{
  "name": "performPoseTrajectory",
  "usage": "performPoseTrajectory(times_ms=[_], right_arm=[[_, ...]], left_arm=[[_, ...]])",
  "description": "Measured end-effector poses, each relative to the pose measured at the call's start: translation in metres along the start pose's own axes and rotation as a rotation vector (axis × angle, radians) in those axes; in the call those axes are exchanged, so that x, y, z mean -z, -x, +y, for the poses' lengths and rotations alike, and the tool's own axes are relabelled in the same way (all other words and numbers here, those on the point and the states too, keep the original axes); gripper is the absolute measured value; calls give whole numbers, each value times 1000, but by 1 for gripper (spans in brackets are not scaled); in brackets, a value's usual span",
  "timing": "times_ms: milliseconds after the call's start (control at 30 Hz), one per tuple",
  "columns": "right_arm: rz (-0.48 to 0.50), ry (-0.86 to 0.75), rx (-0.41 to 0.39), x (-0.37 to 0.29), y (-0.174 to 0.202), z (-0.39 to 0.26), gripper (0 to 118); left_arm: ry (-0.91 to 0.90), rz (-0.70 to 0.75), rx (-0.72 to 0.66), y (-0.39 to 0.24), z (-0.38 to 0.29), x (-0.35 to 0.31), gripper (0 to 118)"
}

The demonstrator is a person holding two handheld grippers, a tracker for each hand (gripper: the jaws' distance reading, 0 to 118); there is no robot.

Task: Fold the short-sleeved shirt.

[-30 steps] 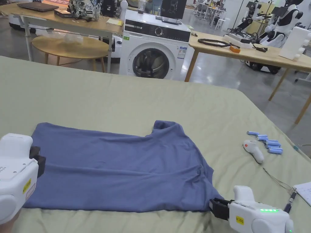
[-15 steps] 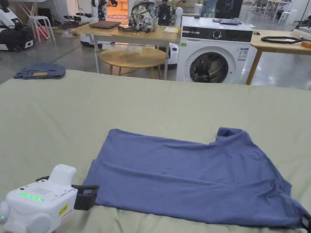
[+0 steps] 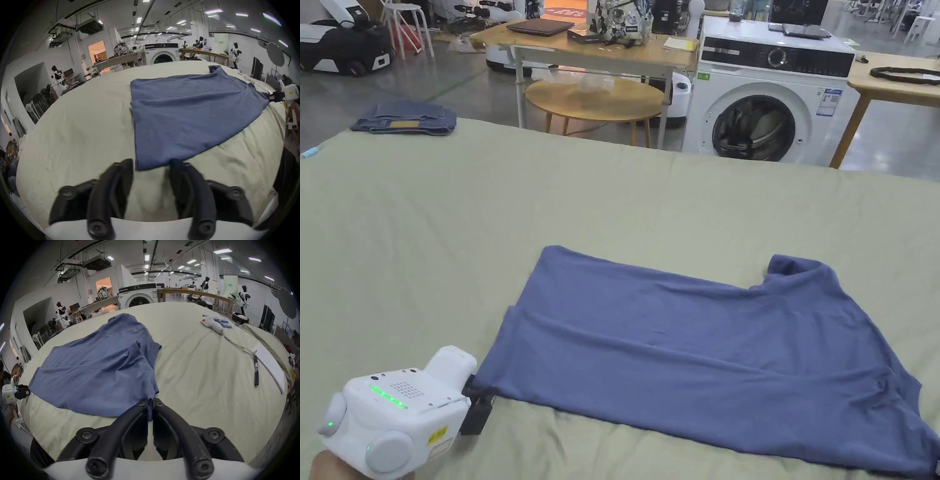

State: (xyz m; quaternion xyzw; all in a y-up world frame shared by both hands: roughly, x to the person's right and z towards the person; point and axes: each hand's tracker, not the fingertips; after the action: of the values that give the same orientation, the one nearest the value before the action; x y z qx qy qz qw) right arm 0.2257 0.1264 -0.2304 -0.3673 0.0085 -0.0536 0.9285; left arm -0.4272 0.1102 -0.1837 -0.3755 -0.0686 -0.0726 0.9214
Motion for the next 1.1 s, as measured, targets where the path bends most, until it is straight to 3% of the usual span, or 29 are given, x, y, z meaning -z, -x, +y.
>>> performPoseTrajectory(times_ms=[67,100,133,433,600,633,1100], right_arm=[[1,0,4,-2,3,0,2],[3,-1,4,-3,3,0,2],[5,-3,4,-4,3,0,2],[26,-34,33,-22,3,-2,2],[54,-70,38,-36,4,0,2],[56,-82,36,-39,5,1,2],[118,-146,14,-87,5,8,2]], left_arm=[[-9,-4,-8,0,0,-3,17],[-14,-11,-18,0,2,-4,2],[-11,6,-22,-1,6,-2,0],[-41,36,-38,-9,18,-24,0],[-141,26,-127,-1,22,-48,0],[-118,-29,-165,2,22,-49,0],[-150,-1,-157,-10,7,-86,0]])
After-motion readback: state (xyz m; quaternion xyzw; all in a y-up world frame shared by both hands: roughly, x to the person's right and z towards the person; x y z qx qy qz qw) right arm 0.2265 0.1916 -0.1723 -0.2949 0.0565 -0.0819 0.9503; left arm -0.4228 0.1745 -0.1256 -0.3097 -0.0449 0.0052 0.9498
